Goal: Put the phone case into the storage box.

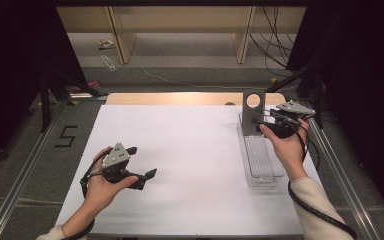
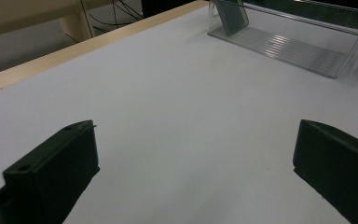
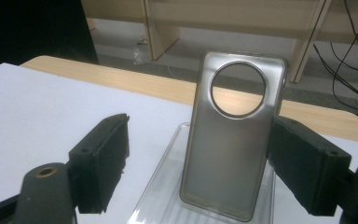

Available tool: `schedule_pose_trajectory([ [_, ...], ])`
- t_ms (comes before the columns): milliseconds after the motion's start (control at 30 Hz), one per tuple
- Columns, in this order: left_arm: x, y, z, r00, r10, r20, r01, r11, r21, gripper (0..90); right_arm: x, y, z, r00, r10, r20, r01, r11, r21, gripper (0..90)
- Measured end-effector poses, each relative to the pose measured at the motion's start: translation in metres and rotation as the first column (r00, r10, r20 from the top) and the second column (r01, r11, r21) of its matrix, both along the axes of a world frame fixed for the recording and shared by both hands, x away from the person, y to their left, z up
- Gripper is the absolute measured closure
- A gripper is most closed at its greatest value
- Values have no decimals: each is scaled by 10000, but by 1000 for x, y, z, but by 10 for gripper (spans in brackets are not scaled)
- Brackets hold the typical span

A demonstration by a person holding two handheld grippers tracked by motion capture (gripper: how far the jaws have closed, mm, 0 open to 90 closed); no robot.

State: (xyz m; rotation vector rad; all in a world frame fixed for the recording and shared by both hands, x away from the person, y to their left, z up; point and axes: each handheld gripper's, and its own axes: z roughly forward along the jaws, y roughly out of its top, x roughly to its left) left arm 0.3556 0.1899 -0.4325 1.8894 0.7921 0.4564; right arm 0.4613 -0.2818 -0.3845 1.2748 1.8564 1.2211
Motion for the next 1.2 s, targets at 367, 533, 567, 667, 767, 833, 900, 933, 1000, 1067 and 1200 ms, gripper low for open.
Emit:
schedule_pose_trajectory([
  [367,0,0,0,10000,-4,-16,4,10000,-35,0,-10,2,0,9995,280,-150,-280,9996,22,230],
  [533,0,0,0,10000,-3,-15,3,10000,-43,0,-14,4,-1,9988,442,-219,-442,9990,21,231],
  [567,0,0,0,10000,-6,-16,6,10000,-42,0,-15,4,0,9986,466,-244,-466,9989,-8,232],
  [667,0,0,0,10000,-8,-7,8,10000,-40,0,-17,5,0,9980,563,-273,-564,9984,-25,231],
  [767,0,1,0,10000,1,-7,-1,10000,-30,0,-19,6,0,9971,698,-313,-699,9976,-22,224],
  [833,0,1,0,10000,8,-12,-8,10000,-35,0,-21,5,0,9965,769,-323,-770,9970,-32,218],
  [900,0,1,0,10000,12,-14,-12,10000,-31,0,-22,4,-1,9960,816,-368,-816,9967,30,217],
  [933,0,0,0,10000,5,-14,-5,10000,-29,0,-23,4,-1,9958,833,-378,-833,9965,29,217],
  [1000,0,0,0,10000,8,-17,-8,10000,-28,0,-24,4,-1,9955,867,-394,-868,9962,-12,217],
  [1067,0,0,0,10000,6,-15,-6,10000,-34,0,-26,3,-1,9950,903,-432,-904,9959,-4,217],
  [1200,0,0,0,10000,8,-27,-8,10000,-30,0,-30,3,-2,9938,1018,-447,-1023,9947,-80,213],
])
